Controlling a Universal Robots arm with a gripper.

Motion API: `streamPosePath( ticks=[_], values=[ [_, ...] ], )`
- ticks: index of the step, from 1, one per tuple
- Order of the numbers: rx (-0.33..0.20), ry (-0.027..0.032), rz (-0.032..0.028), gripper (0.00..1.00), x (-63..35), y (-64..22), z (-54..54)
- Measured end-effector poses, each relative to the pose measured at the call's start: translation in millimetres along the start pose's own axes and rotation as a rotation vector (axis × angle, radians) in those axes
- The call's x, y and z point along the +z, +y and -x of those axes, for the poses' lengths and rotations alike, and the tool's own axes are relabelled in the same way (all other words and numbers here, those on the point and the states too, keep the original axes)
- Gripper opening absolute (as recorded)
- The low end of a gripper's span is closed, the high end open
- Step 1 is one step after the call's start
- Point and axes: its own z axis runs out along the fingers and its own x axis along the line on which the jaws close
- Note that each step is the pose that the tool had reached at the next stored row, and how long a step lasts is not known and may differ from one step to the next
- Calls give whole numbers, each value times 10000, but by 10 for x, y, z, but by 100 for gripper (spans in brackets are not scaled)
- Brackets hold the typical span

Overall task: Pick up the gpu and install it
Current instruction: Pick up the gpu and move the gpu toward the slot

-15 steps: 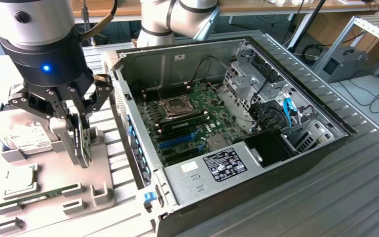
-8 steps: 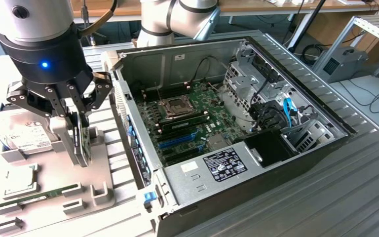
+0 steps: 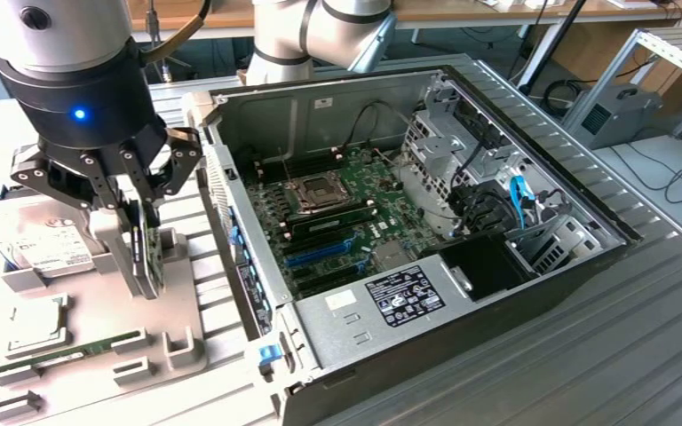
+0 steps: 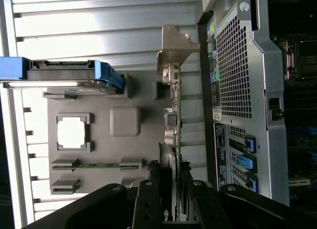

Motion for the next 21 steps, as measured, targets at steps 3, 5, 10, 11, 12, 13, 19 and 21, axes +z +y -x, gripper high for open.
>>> streamPosePath(
  ticks=[3,5,10,11,12,13,19,21],
  values=[
    [0,0,0,26,-6,0,0],
    [0,0,0,26,-9,1,0],
    [0,0,0,26,-27,2,1],
    [0,0,0,26,-29,3,1],
    [0,0,0,26,-31,3,1],
    [-1,1,0,26,-33,3,1],
    [0,0,0,26,-47,5,1],
    [0,0,1,26,-52,5,1]
  ],
)
